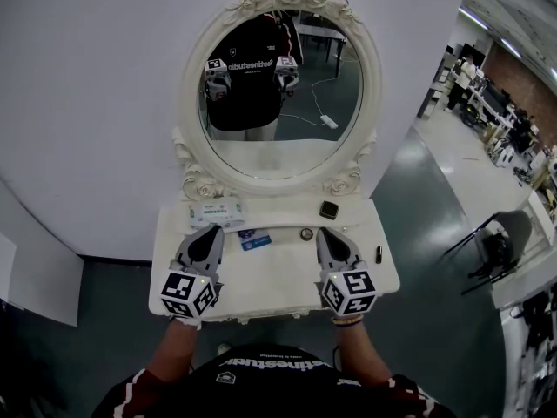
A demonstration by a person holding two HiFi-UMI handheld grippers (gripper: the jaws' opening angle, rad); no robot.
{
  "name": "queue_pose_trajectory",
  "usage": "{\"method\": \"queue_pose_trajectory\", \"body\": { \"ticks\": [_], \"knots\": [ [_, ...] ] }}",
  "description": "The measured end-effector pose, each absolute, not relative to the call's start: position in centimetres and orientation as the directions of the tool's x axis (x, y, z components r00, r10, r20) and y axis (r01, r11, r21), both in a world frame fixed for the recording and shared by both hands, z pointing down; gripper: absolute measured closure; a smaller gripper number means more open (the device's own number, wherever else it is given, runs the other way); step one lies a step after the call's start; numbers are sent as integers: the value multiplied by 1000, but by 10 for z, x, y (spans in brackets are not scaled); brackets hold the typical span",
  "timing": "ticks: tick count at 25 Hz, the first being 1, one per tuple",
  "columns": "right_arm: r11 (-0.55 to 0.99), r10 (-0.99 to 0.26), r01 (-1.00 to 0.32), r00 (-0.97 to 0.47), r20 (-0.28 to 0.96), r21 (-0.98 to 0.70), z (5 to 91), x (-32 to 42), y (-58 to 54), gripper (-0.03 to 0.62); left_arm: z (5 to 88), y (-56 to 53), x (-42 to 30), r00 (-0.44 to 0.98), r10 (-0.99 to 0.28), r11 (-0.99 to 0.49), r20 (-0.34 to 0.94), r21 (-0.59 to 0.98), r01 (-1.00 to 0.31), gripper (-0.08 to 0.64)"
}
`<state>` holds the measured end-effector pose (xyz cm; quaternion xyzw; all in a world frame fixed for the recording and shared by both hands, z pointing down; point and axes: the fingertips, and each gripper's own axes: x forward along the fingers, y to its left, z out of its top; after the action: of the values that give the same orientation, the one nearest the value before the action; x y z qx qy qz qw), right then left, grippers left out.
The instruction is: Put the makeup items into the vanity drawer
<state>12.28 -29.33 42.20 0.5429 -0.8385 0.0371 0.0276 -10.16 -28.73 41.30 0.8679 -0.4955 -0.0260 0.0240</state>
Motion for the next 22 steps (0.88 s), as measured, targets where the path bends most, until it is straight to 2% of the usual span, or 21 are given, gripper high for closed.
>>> {"method": "queue_pose_trajectory", "body": {
  "ticks": [22],
  "knots": [
    [403,-911,-915,-404,77,-30,420,118,-287,591,414,-282,-106,508,-861,-508,-24,87,-857,554]
  ]
}}
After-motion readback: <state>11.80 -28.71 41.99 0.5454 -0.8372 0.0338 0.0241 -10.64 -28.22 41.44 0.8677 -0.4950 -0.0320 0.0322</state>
